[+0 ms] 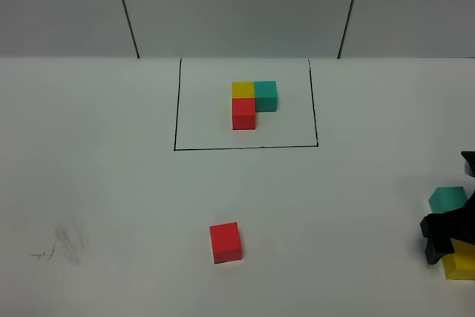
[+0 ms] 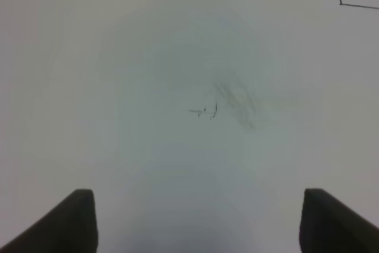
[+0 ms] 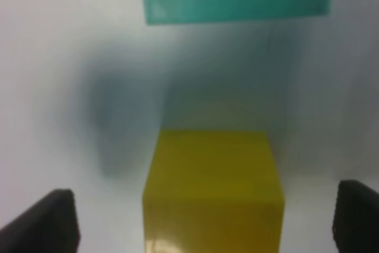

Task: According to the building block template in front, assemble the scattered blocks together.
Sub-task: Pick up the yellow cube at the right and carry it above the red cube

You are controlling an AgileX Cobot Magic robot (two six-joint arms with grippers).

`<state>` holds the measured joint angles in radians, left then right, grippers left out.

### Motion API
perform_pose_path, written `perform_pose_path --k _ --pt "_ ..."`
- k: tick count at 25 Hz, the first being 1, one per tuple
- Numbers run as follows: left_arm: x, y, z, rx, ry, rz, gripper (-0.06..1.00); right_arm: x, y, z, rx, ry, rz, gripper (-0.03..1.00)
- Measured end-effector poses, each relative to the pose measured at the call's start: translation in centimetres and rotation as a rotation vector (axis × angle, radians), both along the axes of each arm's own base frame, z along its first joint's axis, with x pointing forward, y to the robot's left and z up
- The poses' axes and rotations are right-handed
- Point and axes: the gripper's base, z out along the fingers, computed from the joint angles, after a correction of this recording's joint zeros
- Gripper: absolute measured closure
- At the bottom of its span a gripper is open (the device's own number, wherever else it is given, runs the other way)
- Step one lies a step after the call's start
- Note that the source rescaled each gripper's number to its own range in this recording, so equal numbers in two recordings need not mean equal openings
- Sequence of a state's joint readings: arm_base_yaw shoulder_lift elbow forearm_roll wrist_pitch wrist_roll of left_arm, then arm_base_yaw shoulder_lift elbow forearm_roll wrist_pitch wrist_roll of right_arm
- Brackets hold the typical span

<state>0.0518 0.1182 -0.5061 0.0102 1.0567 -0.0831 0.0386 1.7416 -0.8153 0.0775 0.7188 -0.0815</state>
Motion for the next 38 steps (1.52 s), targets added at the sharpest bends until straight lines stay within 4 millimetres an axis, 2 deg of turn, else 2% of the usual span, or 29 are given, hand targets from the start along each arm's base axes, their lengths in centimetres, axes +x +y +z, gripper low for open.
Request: perform_pose_path --k 7,16,19,29,38 --pt "0.0 0.0 0.0 0.0 0.0 0.0 -0.06 0.2 0.0 -0.8 -0.001 0.012 -0.001 0.05" --pt "0.0 0.0 0.0 -0.001 0.0 0.001 -0.06 0.2 0.0 -0.8 -0.002 0.009 -0.001 0.07" --pt "0.0 0.0 0.0 -0.001 0.0 0.001 -0.06 0.2 0.0 -0.8 -0.002 0.009 -0.001 0.13" --pt "0.0 0.0 0.0 -0.001 0.0 0.001 -0.06 0.2 0.0 -2.1 -0.004 0.057 0.0 0.46" --pt "0.0 0.0 0.0 -0.001 0.0 0.001 -0.06 0.2 0.0 -2.1 -0.004 0.056 0.0 0.47"
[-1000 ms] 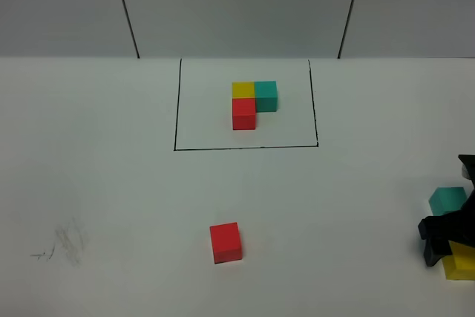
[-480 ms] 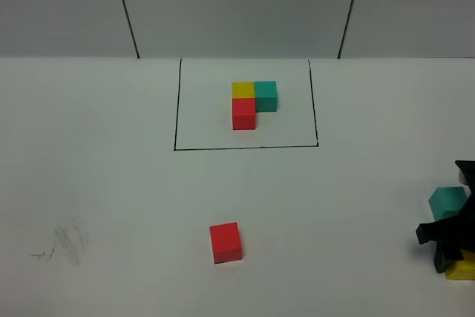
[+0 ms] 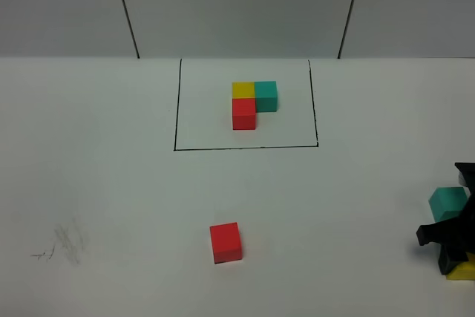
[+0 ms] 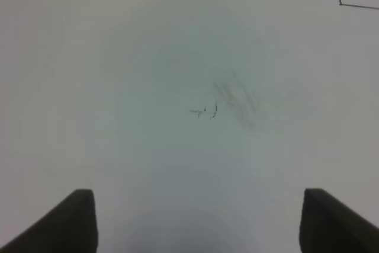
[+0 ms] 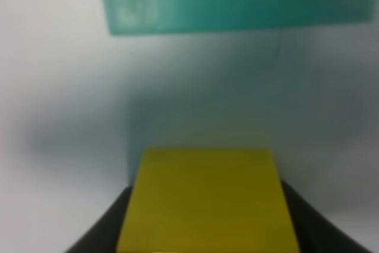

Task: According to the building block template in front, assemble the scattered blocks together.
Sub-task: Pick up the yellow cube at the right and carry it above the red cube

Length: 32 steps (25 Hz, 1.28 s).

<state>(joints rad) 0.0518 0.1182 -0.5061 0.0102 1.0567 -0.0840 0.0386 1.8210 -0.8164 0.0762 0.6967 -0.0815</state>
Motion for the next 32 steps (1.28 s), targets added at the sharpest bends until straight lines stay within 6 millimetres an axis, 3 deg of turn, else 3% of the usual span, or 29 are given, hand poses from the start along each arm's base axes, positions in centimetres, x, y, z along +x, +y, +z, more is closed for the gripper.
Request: perform_pose_path --k 12,18,25,32 --pt "0.0 0.0 0.0 0.0 0.0 0.0 -0.06 0.2 0.0 0.4 0.001 -0.035 -0.002 0.47" --pt "0.0 0.0 0.0 0.0 0.0 0.0 -0.06 -0.3 0.1 4.7 0.022 -0.159 -0.069 0.47" --pt "0.0 0.0 0.0 0.0 0.0 0.0 -0.06 -2.3 0.3 9.3 0.04 -0.24 -0.12 0.47" --pt "0.0 0.0 0.0 0.0 0.0 0.0 -0.06 -3.1 4.5 10.5 0.059 -0.256 -0.043 0.47"
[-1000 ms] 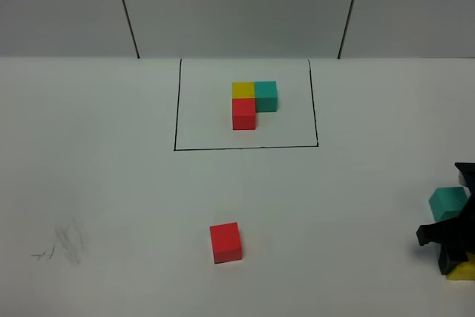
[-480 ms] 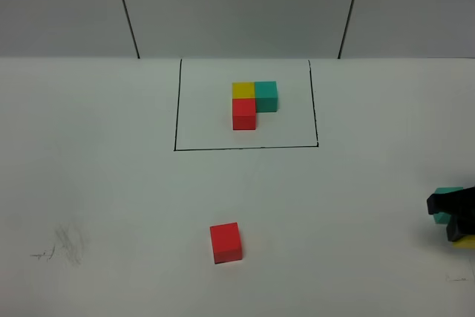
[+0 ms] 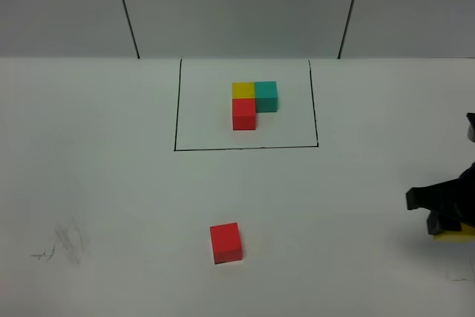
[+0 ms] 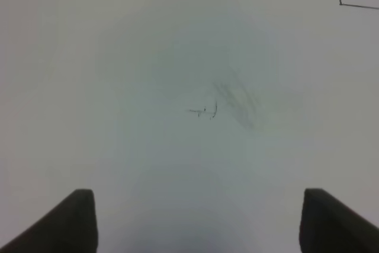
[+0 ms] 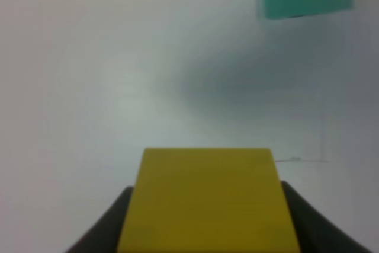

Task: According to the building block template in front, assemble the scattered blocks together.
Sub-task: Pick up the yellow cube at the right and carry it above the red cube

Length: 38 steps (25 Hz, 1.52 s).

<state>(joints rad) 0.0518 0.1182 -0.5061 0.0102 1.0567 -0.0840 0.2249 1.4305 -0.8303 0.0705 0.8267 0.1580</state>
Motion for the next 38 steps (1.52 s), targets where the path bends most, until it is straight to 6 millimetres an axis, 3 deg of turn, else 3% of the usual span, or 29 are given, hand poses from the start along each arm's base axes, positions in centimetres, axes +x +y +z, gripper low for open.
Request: perform_pose_path --k 9,14,19,24,30,38 --pt "0.0 0.0 0.0 0.0 0.0 0.0 -0.06 1.4 7.8 3.9 0.059 -0.11 0.108 0.47" --pt "0.0 0.0 0.0 0.0 0.0 0.0 -0.06 3.8 12.0 5.1 0.041 -0.089 0.182 0.47" --pt "0.0 0.0 0.0 0.0 0.0 0.0 -0.06 6.6 14.7 5.5 0.025 -0.029 0.149 0.47" --pt "0.0 0.0 0.0 0.0 0.0 0.0 -0.06 8.6 16.7 4.5 -0.003 0.006 0.119 0.47" --pt "0.0 0.0 0.0 0.0 0.0 0.0 -0.06 9.5 18.8 2.2 -0.037 0.014 0.091 0.47" --pt "0.0 0.0 0.0 0.0 0.0 0.0 -0.06 10.4 19.9 -0.4 -0.048 0.039 0.058 0.47"
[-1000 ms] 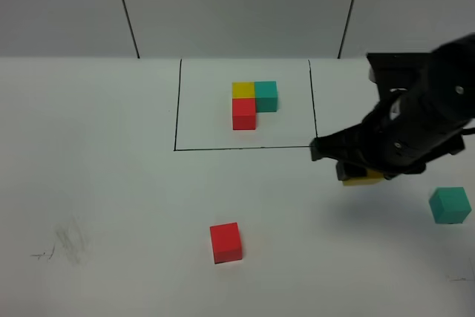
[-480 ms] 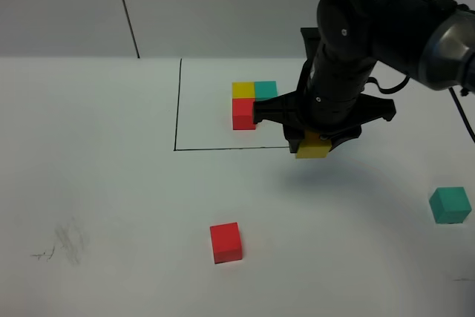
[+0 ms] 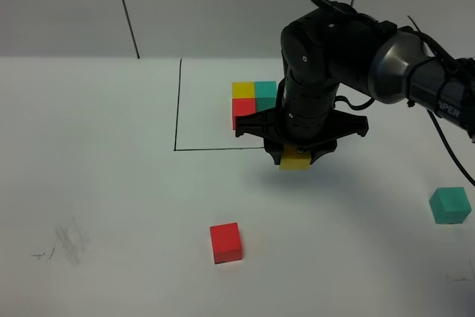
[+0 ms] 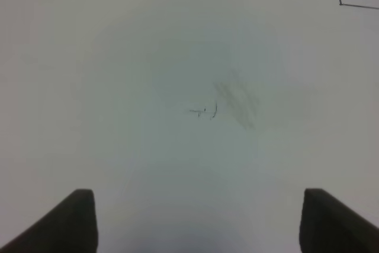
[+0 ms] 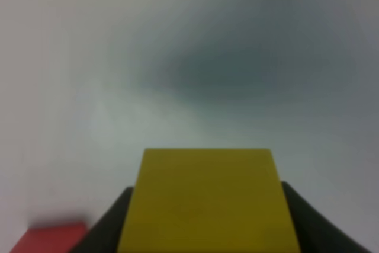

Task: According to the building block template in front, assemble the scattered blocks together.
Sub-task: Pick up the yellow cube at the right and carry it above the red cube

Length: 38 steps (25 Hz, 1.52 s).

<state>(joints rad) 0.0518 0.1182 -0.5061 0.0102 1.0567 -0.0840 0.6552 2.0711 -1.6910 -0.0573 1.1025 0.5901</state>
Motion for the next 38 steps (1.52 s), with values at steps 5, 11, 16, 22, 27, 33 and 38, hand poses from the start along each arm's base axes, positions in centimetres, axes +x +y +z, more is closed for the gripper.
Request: perform_pose_path --k 5,11,16,22,27,33,38 --pt "0.0 0.0 0.0 0.0 0.0 0.0 -0.06 0.8 1.0 -2.2 -0.017 0.027 0.005 0.47" --pt "0.0 0.0 0.0 0.001 0.0 0.0 -0.06 0.4 4.1 -2.9 0.001 0.024 0.111 0.47" --pt "0.0 0.0 0.0 0.002 0.0 0.001 -0.06 -0.3 6.5 -3.0 -0.016 0.052 0.163 0.47" --pt "0.0 0.0 0.0 0.002 0.0 0.001 -0.06 -0.8 8.5 -2.9 0.011 0.053 0.191 0.47" --pt "0.0 0.0 0.0 0.002 0.0 0.001 -0.06 -1.8 9.4 -2.9 0.008 0.057 0.177 0.47" --pt "0.0 0.0 0.0 0.002 0.0 0.001 -0.06 -2.8 10.2 -3.0 -0.019 0.034 0.196 0.47" --pt "0.0 0.0 0.0 0.002 0.0 0.001 -0.06 -3.0 10.5 -3.8 -0.033 0.043 0.199 0.47"
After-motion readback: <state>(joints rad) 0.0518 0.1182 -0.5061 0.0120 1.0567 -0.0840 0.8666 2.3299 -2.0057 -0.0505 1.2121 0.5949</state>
